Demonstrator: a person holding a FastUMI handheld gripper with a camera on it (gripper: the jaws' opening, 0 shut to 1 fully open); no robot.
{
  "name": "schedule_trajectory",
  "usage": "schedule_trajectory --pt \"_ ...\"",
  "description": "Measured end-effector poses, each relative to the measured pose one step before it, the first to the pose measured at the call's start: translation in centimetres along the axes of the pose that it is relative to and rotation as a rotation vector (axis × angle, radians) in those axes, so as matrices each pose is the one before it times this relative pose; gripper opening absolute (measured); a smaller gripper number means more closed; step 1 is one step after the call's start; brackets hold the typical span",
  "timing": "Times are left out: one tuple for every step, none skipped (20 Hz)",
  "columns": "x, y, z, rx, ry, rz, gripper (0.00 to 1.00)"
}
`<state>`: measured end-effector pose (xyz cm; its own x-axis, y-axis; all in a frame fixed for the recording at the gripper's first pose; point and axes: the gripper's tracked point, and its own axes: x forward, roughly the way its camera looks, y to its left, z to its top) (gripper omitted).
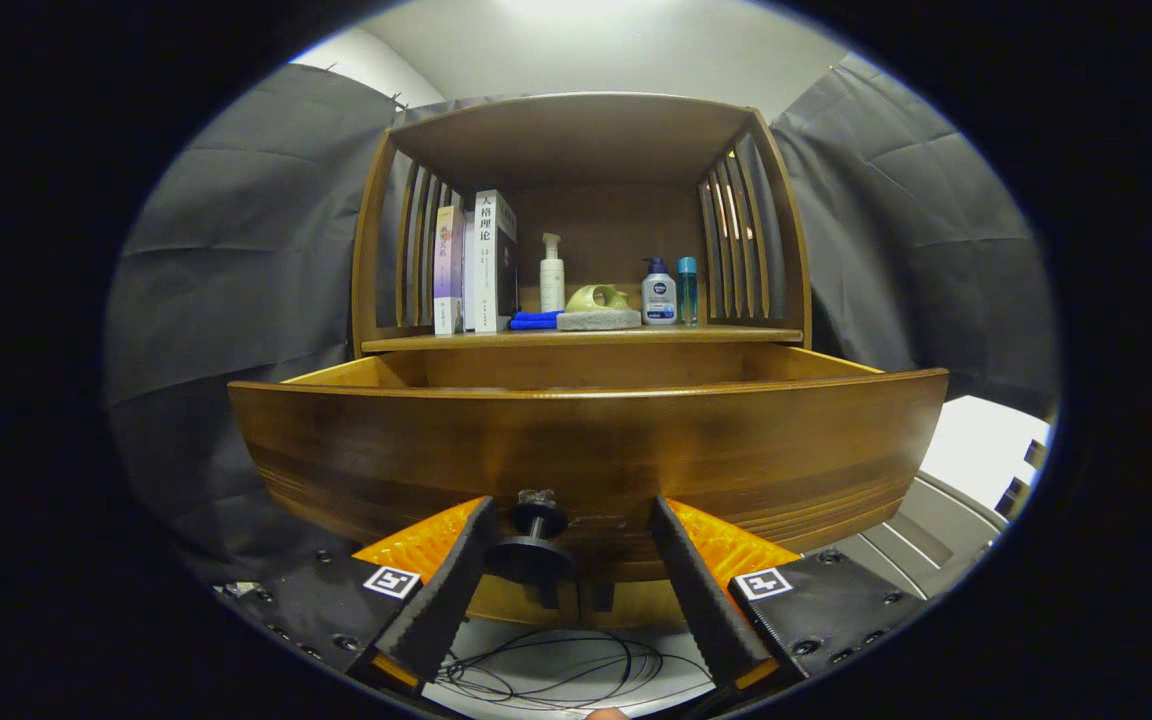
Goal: Pull open the drawer, take out the items inside it, and place them on the countertop above the cabinet.
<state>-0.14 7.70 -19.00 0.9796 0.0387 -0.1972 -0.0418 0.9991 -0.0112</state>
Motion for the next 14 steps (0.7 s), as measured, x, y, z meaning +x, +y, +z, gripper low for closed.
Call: schedule_trajectory --pt "0.467 -0.282 0.06 -0.00326 0.00283 -0.01106 0.98" --pt "0.247 -0.102 0.043 0.00876 0.01087 0.0018 0.98" --pt "0.095 0.279 0.223 0.00999 -0.01052 -0.00064 0.99" --pt "0.171 0.021 -0.134 -0.00876 0.00005 -0.00148 1.0" --pt "0.063 -0.152 0.087 -0.00959 -0.00861 -0.00238 1.0" --pt "0.039 -0.057 0.002 -0.00418 -0.00048 0.00018 1.0" --pt "0.079 0.104 -0.043 0.0018 -0.00304 -0.00073 1.0" --pt "0.108 -0.01 0.05 0.00196 0.00154 -0.00031 1.0" --pt "0.197 0.03 0.065 0.00081 -0.00155 0.00021 1.0" --pt "0.212 -0.021 0.067 0.00061 0.00298 0.00003 1.0" --pt "0.322 0.005 0.105 0.00076 -0.0003 -0.0005 1.0" --pt "0.279 0.025 0.103 0.00084 0.0014 -0.00074 1.0" --pt "0.464 0.014 0.115 0.00242 0.00028 -0.00052 1.0" --pt "0.302 -0.04 0.094 0.00237 0.0027 -0.00011 1.0"
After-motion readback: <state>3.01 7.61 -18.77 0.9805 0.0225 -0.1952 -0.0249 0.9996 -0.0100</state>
